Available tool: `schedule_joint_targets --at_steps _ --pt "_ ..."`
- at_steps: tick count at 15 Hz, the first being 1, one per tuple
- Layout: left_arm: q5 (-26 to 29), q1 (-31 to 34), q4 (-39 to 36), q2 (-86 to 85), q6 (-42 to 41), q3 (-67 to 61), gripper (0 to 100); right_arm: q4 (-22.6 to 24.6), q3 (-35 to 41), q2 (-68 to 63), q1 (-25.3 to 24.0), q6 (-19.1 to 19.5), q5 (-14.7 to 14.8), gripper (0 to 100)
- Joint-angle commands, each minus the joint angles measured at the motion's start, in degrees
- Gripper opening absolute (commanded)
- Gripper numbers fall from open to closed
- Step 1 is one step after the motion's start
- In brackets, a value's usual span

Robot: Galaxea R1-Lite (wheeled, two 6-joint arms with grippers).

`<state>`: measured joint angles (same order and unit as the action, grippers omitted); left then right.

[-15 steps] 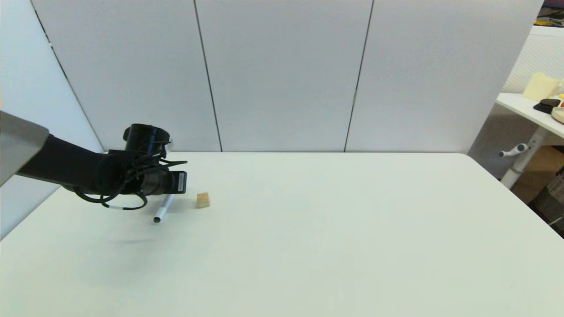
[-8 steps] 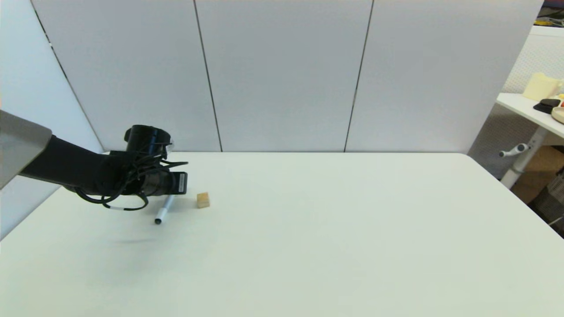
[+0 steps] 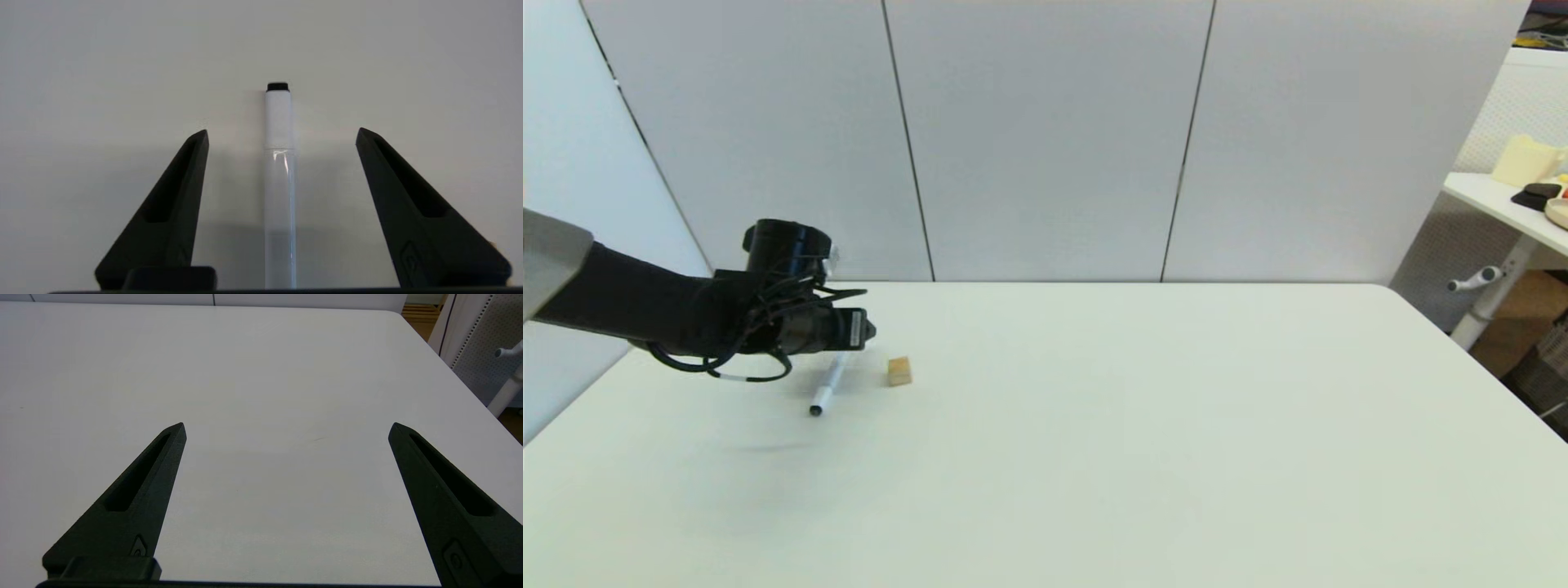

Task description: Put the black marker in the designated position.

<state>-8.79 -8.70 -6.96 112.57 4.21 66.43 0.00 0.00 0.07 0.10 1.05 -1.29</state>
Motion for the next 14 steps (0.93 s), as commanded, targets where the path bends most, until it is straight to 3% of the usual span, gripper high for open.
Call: schedule_joint_targets --at_steps 1,6,10,14 --pt "0.0 0.0 2.3 -12.3 -0.1 -0.6 100 0.0 0.0 -0.1 0.0 0.0 0.0 100" --pt "0.6 -0.1 5.5 -38.2 -1.8 -10.9 100 0.0 0.0 -0.1 0.0 0.0 0.0 100" --pt "9.7 0.0 9.5 -61.4 -5.2 -21.3 100 0.0 0.0 -0.1 0.0 0.0 0.0 100" --pt "10.0 0.4 10.7 -83.7 -10.3 -35.4 100 0.0 0.0 -0.1 0.0 0.0 0.0 100"
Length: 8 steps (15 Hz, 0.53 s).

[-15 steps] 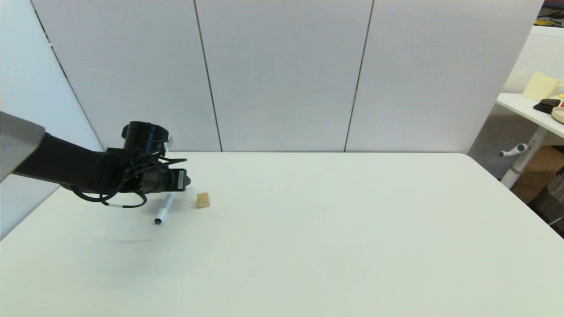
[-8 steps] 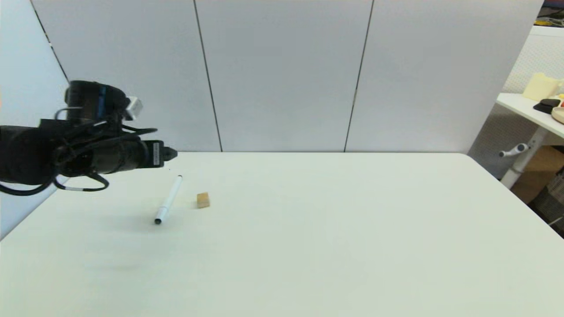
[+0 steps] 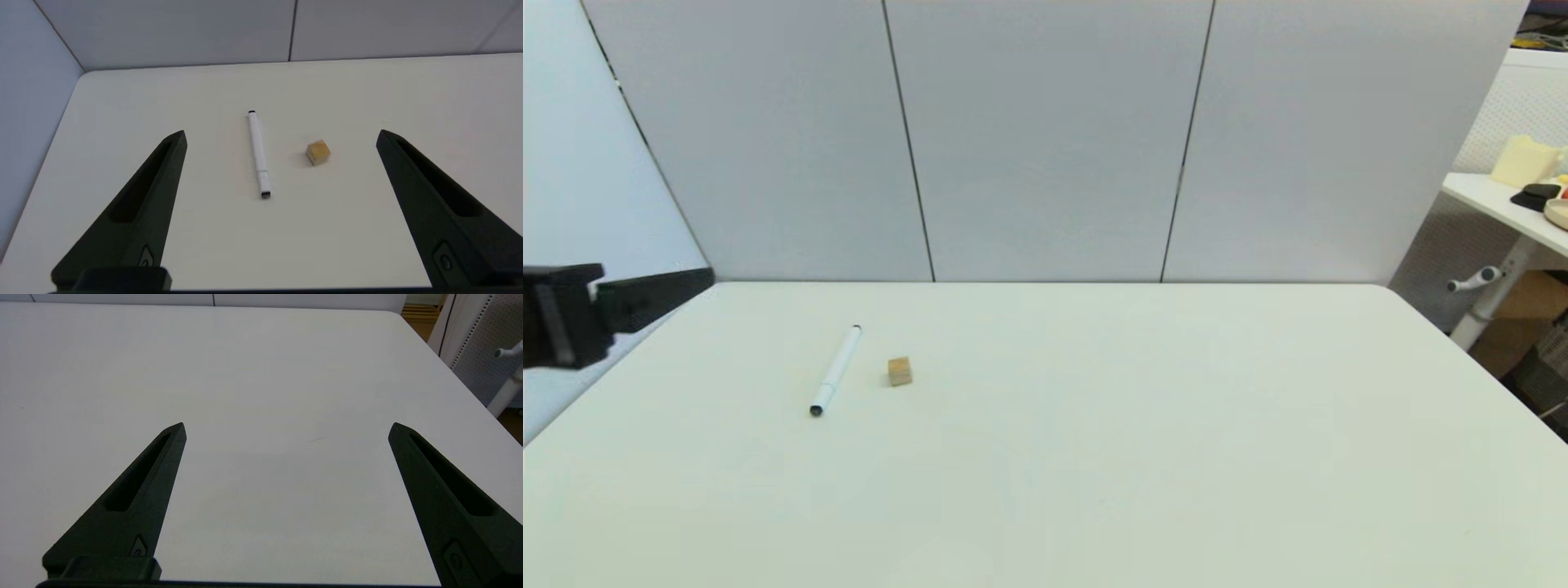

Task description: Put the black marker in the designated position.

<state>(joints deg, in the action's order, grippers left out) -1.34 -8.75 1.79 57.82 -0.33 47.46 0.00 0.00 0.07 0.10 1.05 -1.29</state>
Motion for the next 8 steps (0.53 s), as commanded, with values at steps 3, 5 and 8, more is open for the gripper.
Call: schedule_joint_targets --at_steps 3,5,8 --pt "3.4 1.1 2.1 -37.6 -8.3 -22.6 100 0.0 0.0 -0.1 0.0 0.0 0.0 100" --pt "6.3 4.2 2.1 -39.9 -9.6 -24.4 100 0.0 0.0 -0.1 0.0 0.0 0.0 100" --pt "11.1 7.9 2.2 -47.5 -9.9 -30.2 100 0.0 0.0 -0.1 0.0 0.0 0.0 100"
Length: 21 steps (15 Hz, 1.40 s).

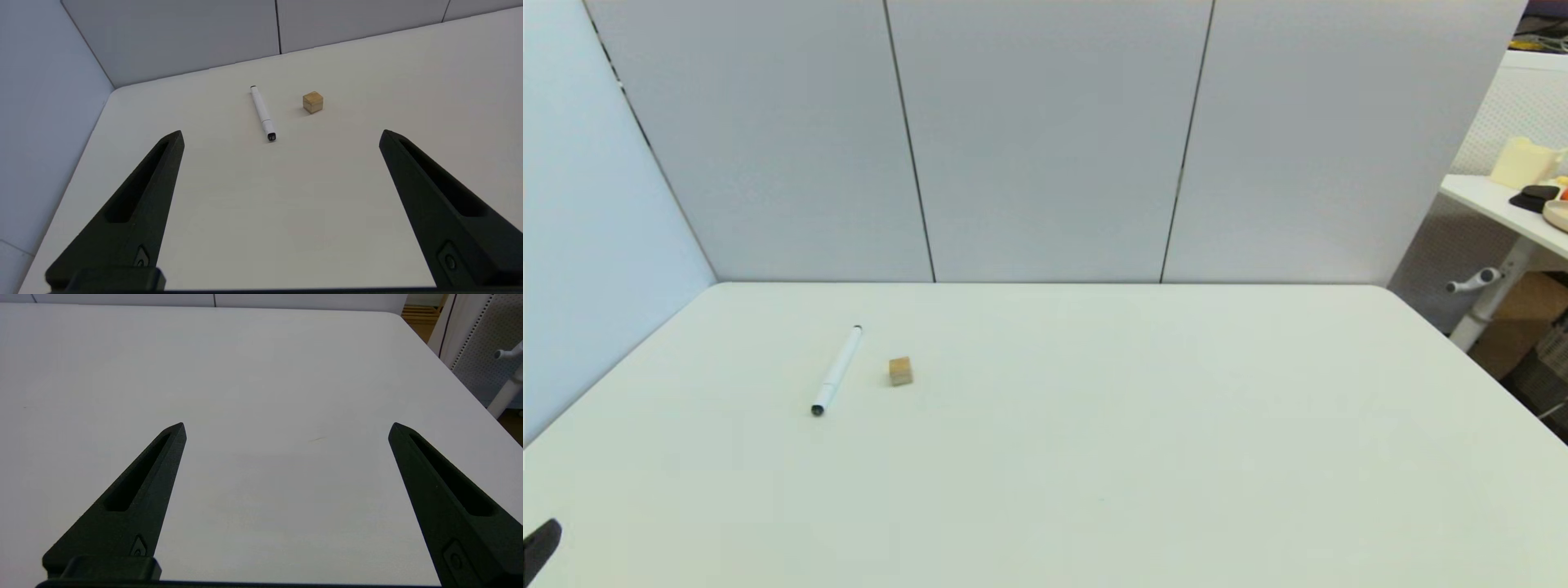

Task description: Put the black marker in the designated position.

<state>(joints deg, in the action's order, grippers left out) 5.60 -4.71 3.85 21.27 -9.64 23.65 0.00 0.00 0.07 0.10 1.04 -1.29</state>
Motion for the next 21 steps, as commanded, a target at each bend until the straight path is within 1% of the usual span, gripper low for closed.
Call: schedule_joint_targets --at_steps 1,5,7,8,9,10,12,14,15,21 --pt "4.1 4.1 0.0 -13.0 -0.6 -8.5 100 0.0 0.0 -0.1 0.0 0.0 0.0 100" --pt "3.8 4.2 -0.2 -21.3 -0.6 -17.8 100 0.0 0.0 -0.1 0.0 0.0 0.0 100" --pt "3.6 4.2 -4.4 -21.3 -0.5 -21.3 100 0.0 0.0 -0.1 0.0 0.0 0.0 100" --pt "2.1 4.2 -6.1 -21.3 -0.3 -22.2 100 0.0 0.0 -0.1 0.0 0.0 0.0 100" --pt "-1.6 4.2 -6.6 -21.4 -0.1 -23.4 100 0.0 0.0 -0.1 0.0 0.0 0.0 100" --pt "-3.2 4.2 -3.7 -21.4 0.3 -23.7 100 0.0 0.0 -0.1 0.0 0.0 0.0 100" --pt "-3.3 4.2 -3.5 -21.3 2.0 -23.6 100 0.0 0.0 -0.1 0.0 0.0 0.0 100" --pt "-3.7 4.2 -3.6 -21.3 7.3 -23.6 100 0.0 0.0 -0.1 0.0 0.0 0.0 100" --pt "-4.5 4.2 -3.7 -21.3 8.2 -23.6 100 0.0 0.0 -0.1 0.0 0.0 0.0 100" --pt "-4.7 4.2 -3.7 -21.3 8.7 -23.6 100 0.0 0.0 -0.1 0.0 0.0 0.0 100"
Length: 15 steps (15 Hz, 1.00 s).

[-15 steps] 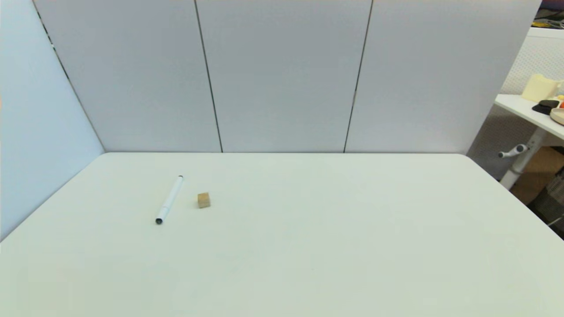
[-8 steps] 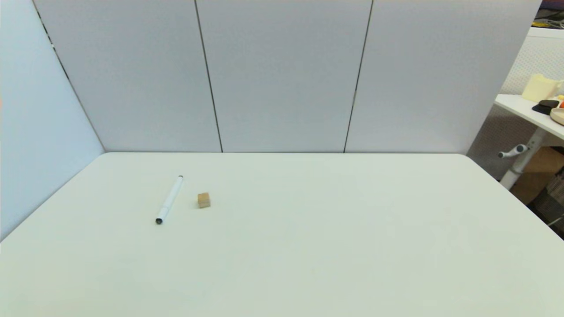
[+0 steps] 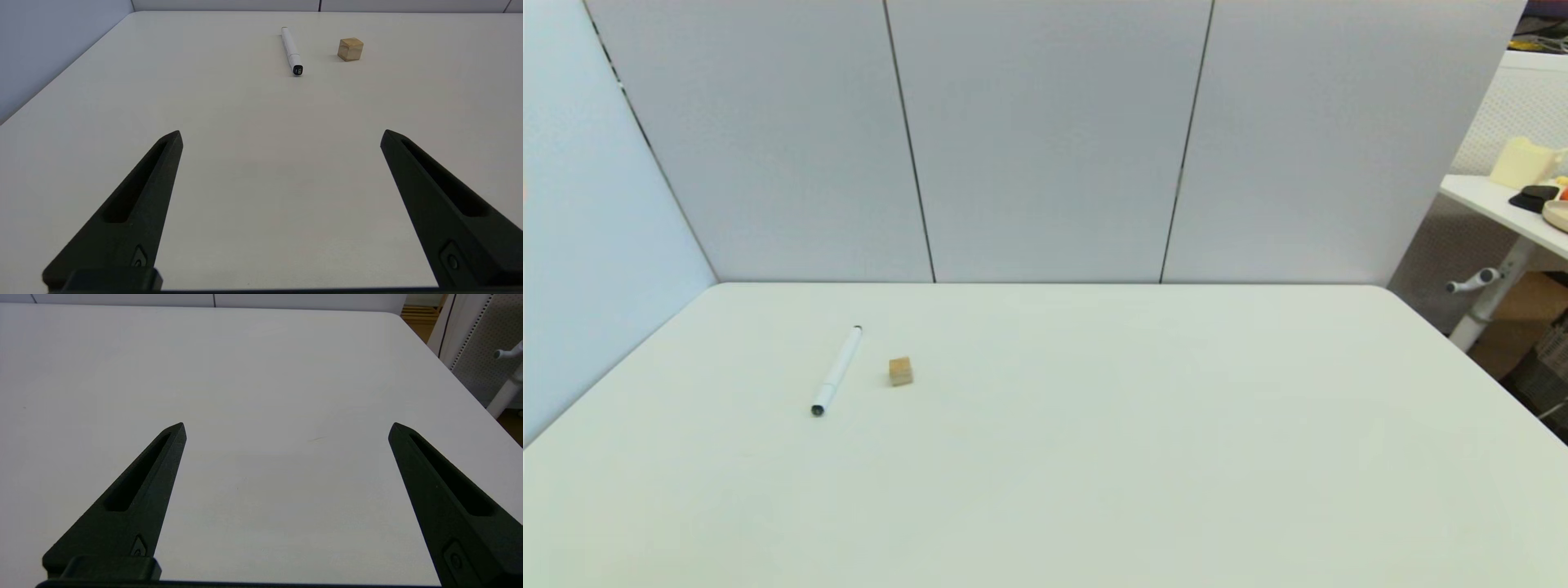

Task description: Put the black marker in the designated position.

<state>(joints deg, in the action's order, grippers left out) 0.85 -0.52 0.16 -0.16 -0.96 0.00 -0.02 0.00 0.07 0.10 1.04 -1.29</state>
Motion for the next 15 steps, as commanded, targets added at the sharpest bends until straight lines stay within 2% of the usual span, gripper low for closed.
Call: schedule_joint_targets --at_steps 1,9,12,15 --pt "0.0 0.1 0.0 0.2 0.0 0.0 100 0.0 0.0 -0.1 0.0 0.0 0.0 100" --pt "0.0 0.1 0.0 0.2 0.0 0.0 100 -0.1 0.0 -0.1 0.0 0.0 0.0 100" --pt "0.0 0.1 0.0 0.2 0.0 0.0 100 0.0 0.0 -0.1 0.1 -2.0 1.4 100" --pt "0.0 0.1 0.0 0.2 0.0 0.0 100 0.1 0.0 -0.1 0.1 -2.0 1.3 100"
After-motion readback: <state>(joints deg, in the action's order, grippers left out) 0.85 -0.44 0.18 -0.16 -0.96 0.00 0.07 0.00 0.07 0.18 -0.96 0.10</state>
